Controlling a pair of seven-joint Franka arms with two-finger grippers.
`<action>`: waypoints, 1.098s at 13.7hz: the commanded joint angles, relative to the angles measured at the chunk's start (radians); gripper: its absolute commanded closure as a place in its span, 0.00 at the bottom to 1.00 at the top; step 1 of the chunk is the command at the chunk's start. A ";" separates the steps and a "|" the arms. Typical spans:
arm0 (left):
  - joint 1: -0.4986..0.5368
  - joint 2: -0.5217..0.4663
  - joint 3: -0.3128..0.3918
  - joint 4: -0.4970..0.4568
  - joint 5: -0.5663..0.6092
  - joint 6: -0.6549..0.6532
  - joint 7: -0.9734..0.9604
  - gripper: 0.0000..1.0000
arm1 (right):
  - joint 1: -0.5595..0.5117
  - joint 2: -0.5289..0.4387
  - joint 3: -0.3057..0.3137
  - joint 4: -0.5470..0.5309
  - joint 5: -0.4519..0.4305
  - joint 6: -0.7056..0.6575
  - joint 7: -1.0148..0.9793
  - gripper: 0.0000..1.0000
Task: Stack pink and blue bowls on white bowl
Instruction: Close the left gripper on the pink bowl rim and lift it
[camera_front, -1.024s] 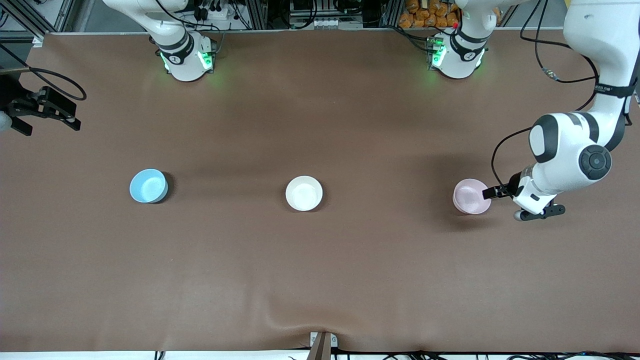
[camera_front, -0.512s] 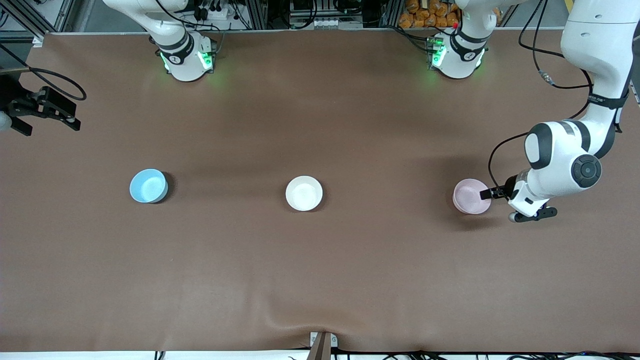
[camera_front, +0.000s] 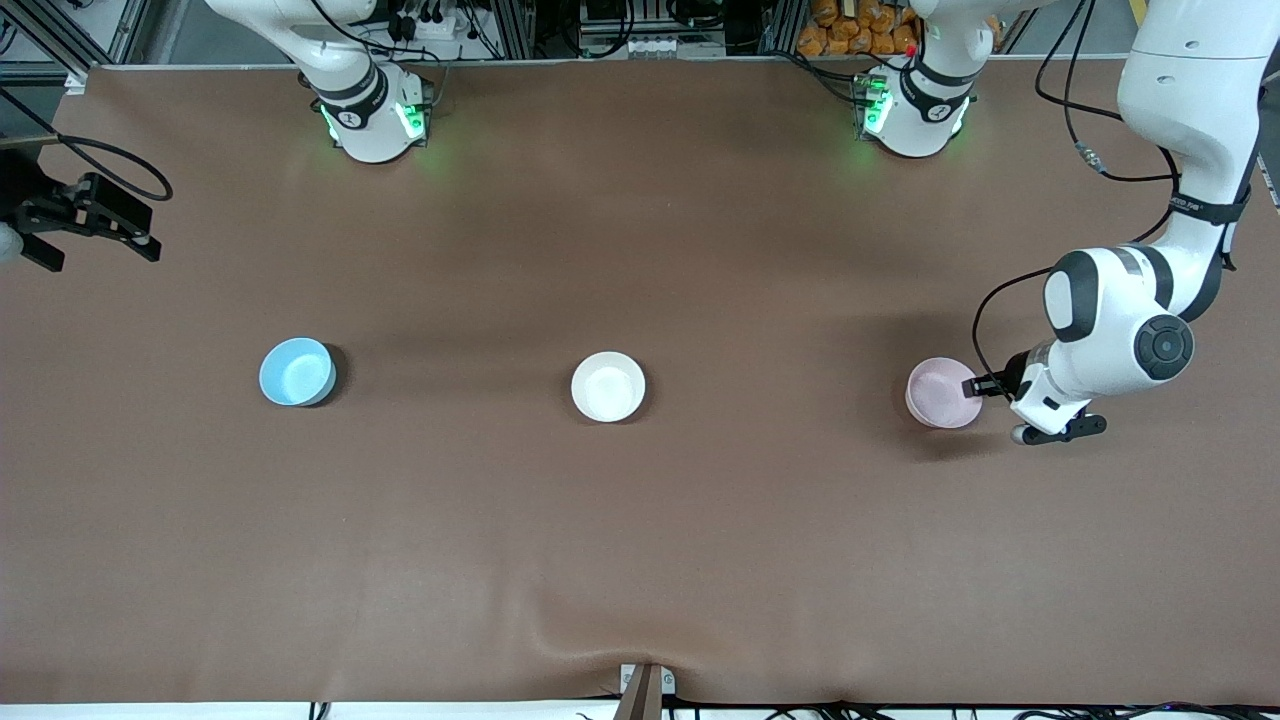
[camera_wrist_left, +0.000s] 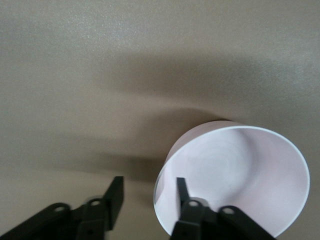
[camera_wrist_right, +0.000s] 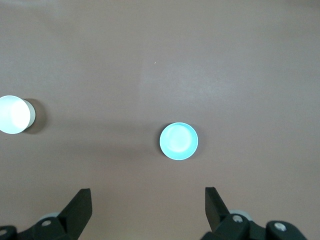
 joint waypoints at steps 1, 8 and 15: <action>0.007 0.009 -0.006 0.004 0.017 0.015 0.003 0.70 | -0.003 -0.002 -0.004 0.000 0.018 0.004 -0.008 0.00; 0.005 -0.001 -0.006 0.005 0.017 0.016 0.003 1.00 | -0.003 -0.002 -0.004 0.000 0.018 0.000 -0.008 0.00; 0.004 -0.210 -0.088 0.027 0.017 -0.080 0.000 1.00 | -0.003 -0.002 -0.004 0.000 0.018 -0.001 -0.008 0.00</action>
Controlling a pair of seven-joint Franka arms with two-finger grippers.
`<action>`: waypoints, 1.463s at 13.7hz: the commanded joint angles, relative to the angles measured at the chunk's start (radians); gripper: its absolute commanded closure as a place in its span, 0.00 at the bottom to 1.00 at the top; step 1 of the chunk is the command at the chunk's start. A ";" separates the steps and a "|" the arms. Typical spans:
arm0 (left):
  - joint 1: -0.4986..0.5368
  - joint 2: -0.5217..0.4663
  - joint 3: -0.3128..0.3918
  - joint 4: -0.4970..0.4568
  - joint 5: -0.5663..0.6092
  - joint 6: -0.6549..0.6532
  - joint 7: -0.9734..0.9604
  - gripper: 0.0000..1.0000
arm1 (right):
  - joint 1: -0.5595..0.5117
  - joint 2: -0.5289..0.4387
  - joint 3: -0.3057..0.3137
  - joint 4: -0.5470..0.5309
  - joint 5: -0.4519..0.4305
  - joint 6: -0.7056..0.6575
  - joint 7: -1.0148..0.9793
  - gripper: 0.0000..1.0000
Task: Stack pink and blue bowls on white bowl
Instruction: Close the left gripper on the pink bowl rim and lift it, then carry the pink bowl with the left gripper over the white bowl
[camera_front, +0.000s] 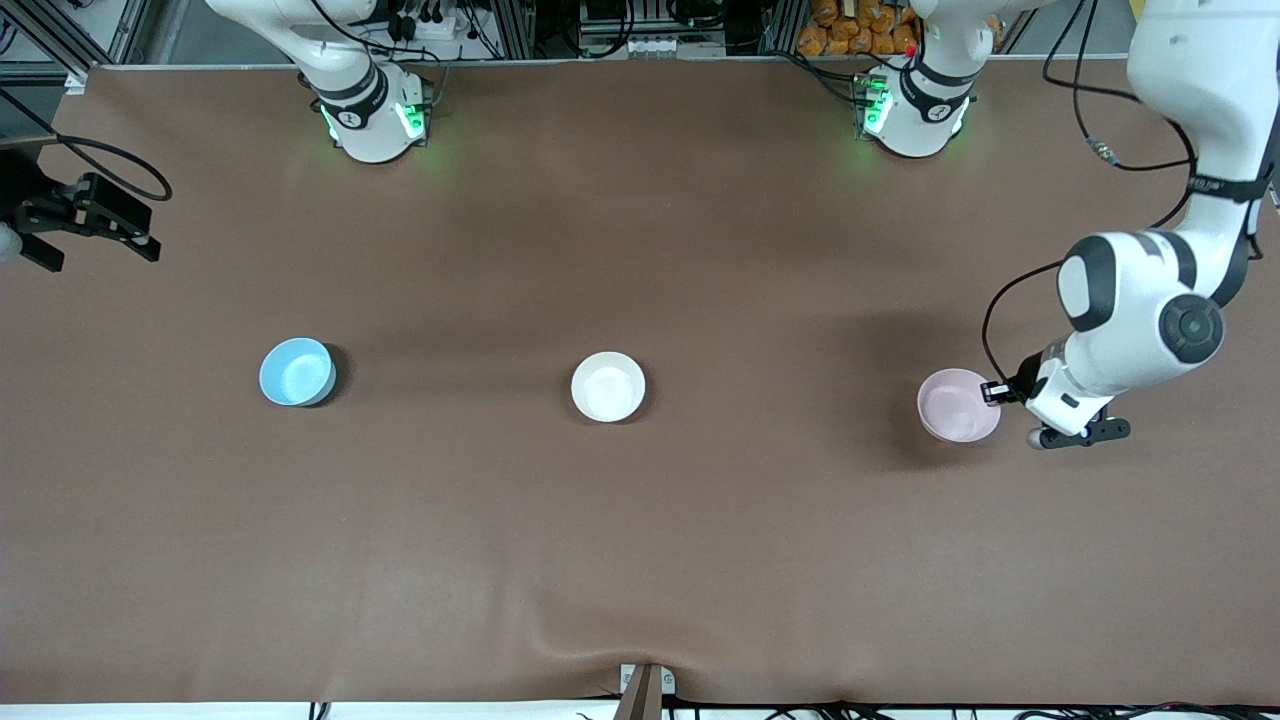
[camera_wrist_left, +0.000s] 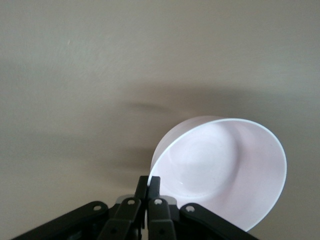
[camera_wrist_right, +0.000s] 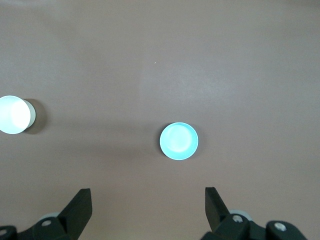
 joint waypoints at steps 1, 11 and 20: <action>0.003 -0.097 -0.055 0.022 0.015 -0.091 -0.007 1.00 | -0.003 -0.003 -0.003 0.000 0.018 0.000 -0.008 0.00; -0.073 -0.063 -0.279 0.223 0.006 -0.209 -0.221 1.00 | -0.004 -0.003 -0.003 0.000 0.018 -0.002 -0.008 0.00; -0.373 0.161 -0.270 0.465 0.017 -0.231 -0.697 1.00 | -0.006 -0.003 -0.004 0.000 0.020 -0.004 -0.008 0.00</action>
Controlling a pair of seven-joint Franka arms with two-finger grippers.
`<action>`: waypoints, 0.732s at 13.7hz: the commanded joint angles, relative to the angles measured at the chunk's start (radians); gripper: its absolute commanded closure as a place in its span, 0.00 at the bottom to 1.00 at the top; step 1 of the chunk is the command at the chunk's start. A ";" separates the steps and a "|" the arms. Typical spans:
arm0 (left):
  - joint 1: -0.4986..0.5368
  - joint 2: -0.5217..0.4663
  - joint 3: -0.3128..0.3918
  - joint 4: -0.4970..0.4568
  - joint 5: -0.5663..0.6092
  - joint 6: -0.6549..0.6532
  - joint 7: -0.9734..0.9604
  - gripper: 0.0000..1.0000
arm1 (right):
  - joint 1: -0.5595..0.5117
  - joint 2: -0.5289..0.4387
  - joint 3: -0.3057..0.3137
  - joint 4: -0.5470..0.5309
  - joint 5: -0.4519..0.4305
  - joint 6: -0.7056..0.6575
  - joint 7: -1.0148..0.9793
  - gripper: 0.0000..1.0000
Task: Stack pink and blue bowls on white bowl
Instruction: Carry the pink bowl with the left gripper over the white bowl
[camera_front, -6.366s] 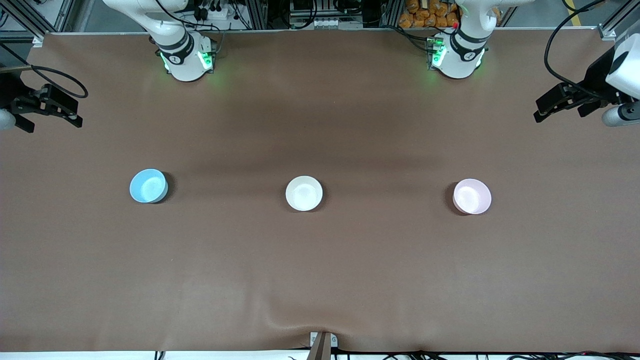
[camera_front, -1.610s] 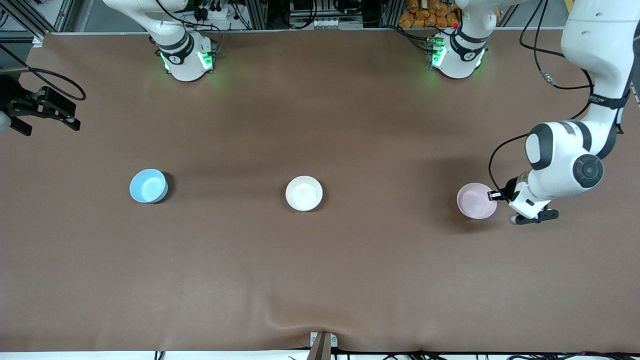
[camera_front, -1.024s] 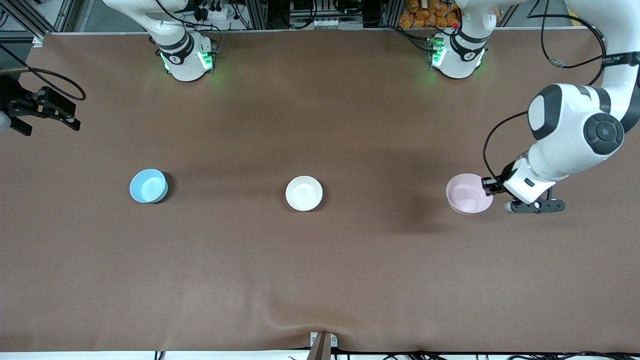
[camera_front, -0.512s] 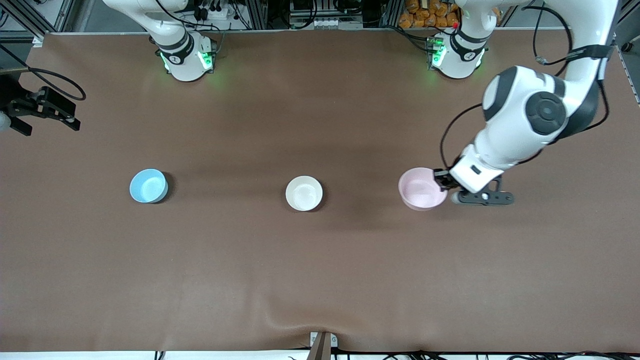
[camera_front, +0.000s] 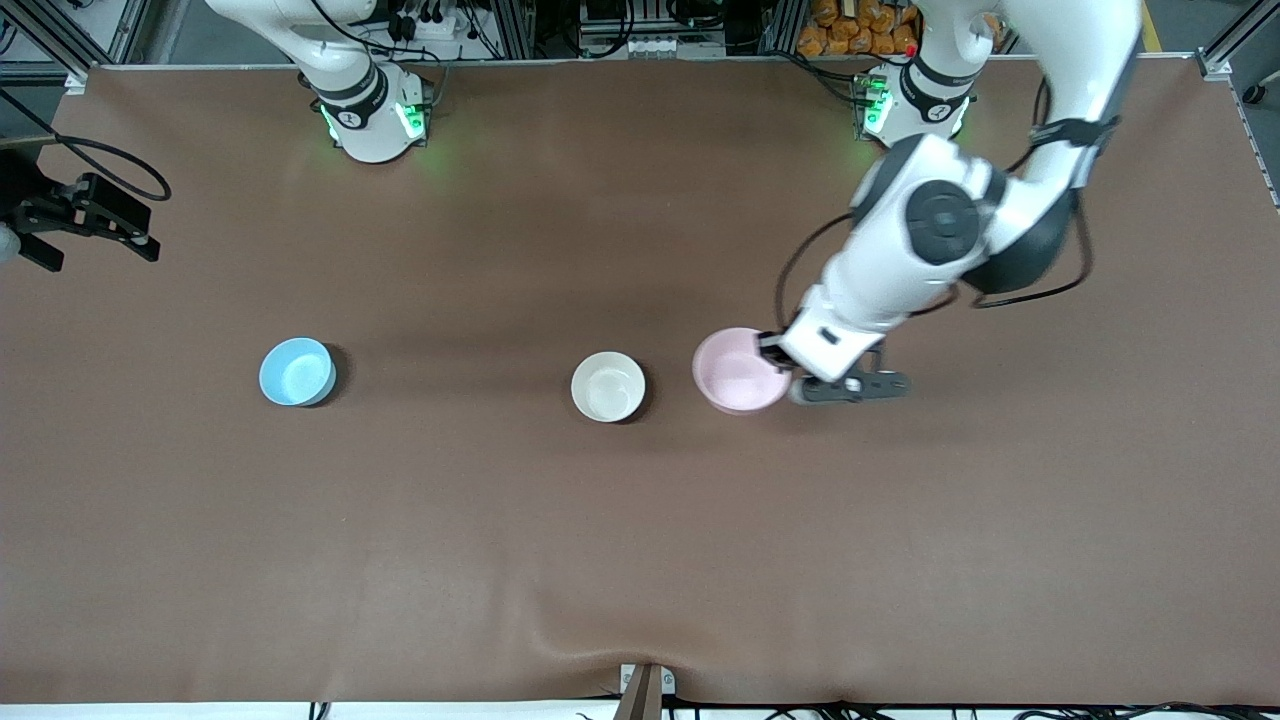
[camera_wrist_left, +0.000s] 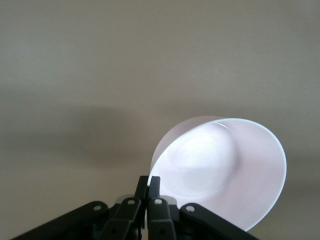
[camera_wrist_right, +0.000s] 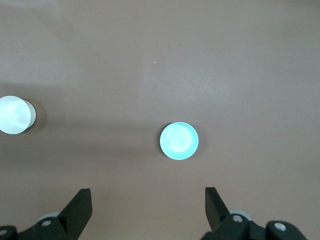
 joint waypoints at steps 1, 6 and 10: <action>-0.075 0.120 0.011 0.133 0.017 -0.032 -0.156 1.00 | -0.005 -0.003 -0.002 0.000 0.017 -0.003 -0.008 0.00; -0.160 0.212 0.013 0.186 0.017 -0.022 -0.289 1.00 | -0.005 -0.003 -0.002 0.000 0.017 -0.003 -0.008 0.00; -0.222 0.276 0.034 0.219 0.019 0.002 -0.334 1.00 | -0.007 -0.003 -0.002 0.000 0.017 -0.003 -0.008 0.00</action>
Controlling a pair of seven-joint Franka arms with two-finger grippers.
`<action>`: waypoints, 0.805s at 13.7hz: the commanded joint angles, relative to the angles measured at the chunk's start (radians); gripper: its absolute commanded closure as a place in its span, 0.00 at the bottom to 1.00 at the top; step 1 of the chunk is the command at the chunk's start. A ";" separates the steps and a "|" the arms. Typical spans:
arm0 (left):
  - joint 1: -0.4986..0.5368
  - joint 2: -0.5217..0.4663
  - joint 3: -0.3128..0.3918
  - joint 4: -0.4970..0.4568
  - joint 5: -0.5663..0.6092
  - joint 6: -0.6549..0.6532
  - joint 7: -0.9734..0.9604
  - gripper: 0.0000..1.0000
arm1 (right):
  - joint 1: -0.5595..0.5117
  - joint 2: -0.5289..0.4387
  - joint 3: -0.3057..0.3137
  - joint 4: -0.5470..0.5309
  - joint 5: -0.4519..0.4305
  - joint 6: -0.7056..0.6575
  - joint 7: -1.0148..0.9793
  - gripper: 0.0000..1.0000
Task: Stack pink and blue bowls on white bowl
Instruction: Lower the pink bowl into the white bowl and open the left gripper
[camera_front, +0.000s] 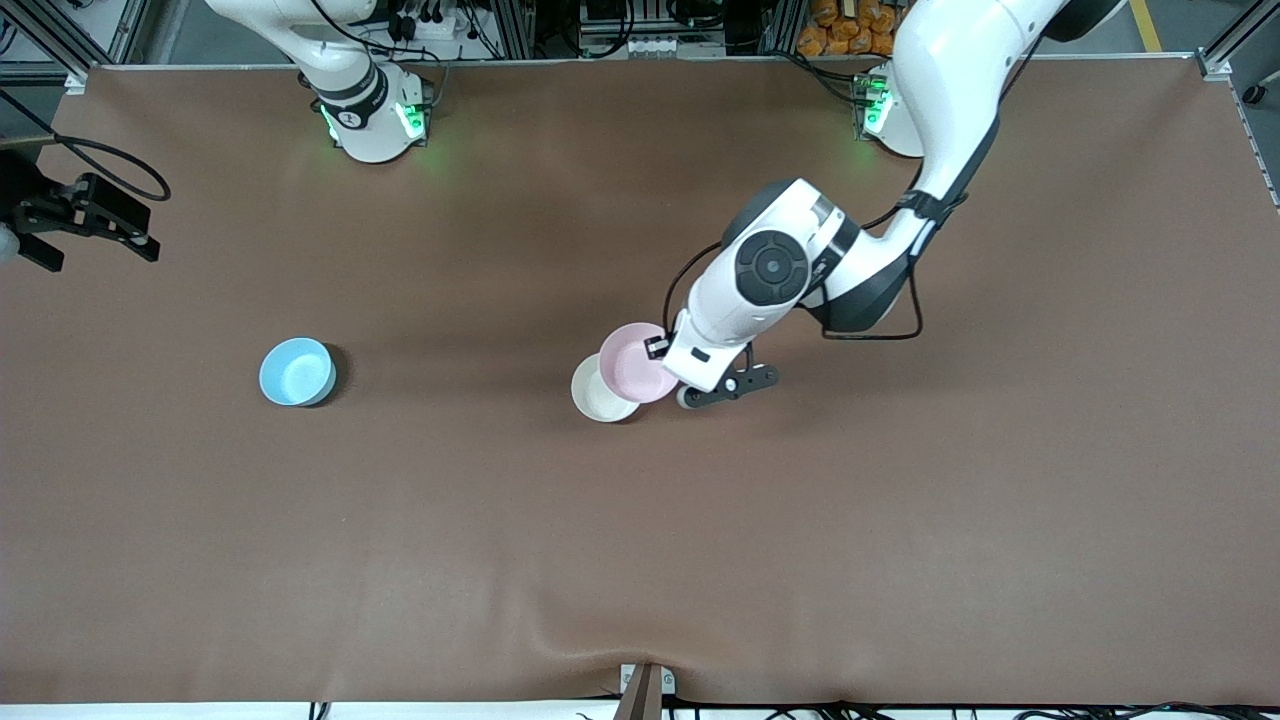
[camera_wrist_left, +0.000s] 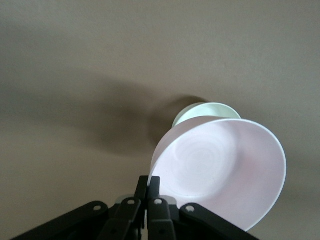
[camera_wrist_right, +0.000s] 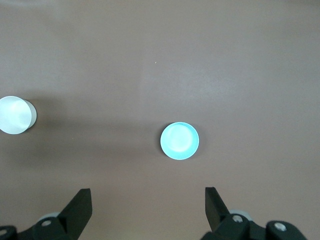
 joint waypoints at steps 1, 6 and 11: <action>-0.073 0.050 0.048 0.048 0.019 0.013 -0.047 1.00 | -0.007 -0.003 0.000 0.001 0.014 -0.003 -0.008 0.00; -0.182 0.106 0.134 0.048 0.017 0.127 -0.108 1.00 | -0.005 -0.003 0.000 0.001 0.014 -0.004 -0.008 0.00; -0.181 0.132 0.134 0.048 0.016 0.159 -0.096 1.00 | -0.007 -0.003 0.000 0.001 0.014 -0.004 -0.008 0.00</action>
